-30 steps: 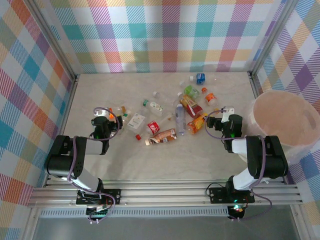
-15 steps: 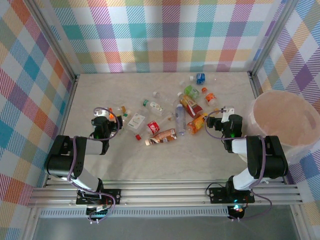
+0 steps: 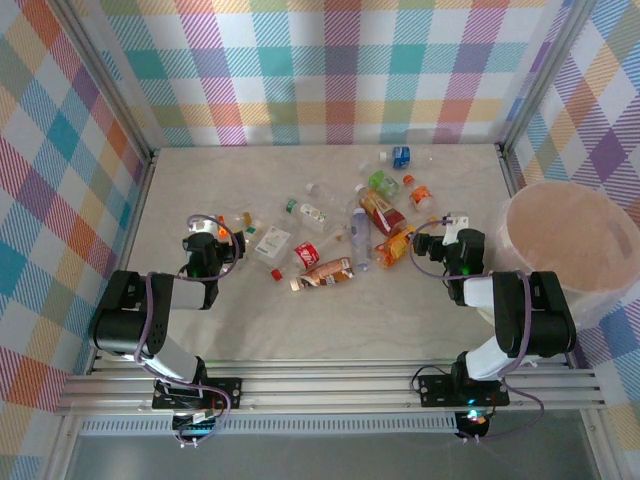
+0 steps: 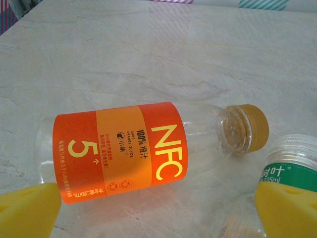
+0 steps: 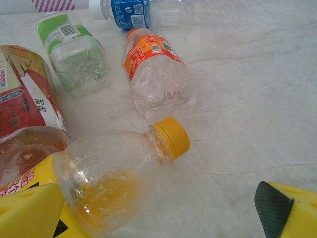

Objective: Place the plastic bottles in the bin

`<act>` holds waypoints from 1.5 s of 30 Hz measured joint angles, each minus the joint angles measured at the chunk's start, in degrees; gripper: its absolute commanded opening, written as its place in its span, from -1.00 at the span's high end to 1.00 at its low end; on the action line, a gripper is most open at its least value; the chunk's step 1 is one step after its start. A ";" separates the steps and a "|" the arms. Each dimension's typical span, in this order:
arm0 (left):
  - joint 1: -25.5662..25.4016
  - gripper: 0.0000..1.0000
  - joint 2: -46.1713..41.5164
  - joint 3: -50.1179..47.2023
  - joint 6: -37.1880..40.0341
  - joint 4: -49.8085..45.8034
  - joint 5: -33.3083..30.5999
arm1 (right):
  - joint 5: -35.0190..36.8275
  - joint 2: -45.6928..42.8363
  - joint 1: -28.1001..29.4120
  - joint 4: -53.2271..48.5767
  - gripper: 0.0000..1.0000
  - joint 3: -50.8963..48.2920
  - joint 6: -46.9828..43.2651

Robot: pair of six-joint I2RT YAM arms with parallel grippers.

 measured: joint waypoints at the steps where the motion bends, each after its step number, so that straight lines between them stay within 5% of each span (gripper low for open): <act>1: 0.00 -1.00 0.00 0.00 0.00 -0.02 0.00 | -0.11 0.00 0.00 -0.02 -0.99 0.00 -0.02; 8: 0.00 -1.00 -4.11 3.15 0.07 -9.09 0.92 | -2.40 -3.45 0.04 -10.62 -0.99 4.66 -0.26; 14: -0.07 -1.00 -16.24 6.73 -4.15 -21.53 -1.16 | -3.02 -10.60 2.95 -21.49 -0.99 11.21 0.68; 20: -2.80 -1.00 -21.73 19.15 -19.12 -42.45 -6.78 | -4.50 -14.82 6.45 -31.34 -0.99 14.62 10.29; 24: -9.70 -1.00 -21.70 25.18 -32.41 -57.44 -10.97 | -7.04 -16.26 7.26 -37.40 -0.99 16.74 20.13; 31: -18.82 -1.00 -18.69 26.67 -46.66 -73.11 -6.58 | -11.23 -16.33 8.76 -45.48 -0.99 18.40 30.75; 38: -17.27 -1.00 -9.70 37.09 -39.30 -84.30 -7.06 | -14.56 -16.31 9.84 -48.39 -0.99 22.21 31.50; 45: -6.47 -0.99 -2.40 41.29 -23.58 -91.73 -0.37 | -14.71 -17.97 9.88 -50.73 -0.99 22.47 29.16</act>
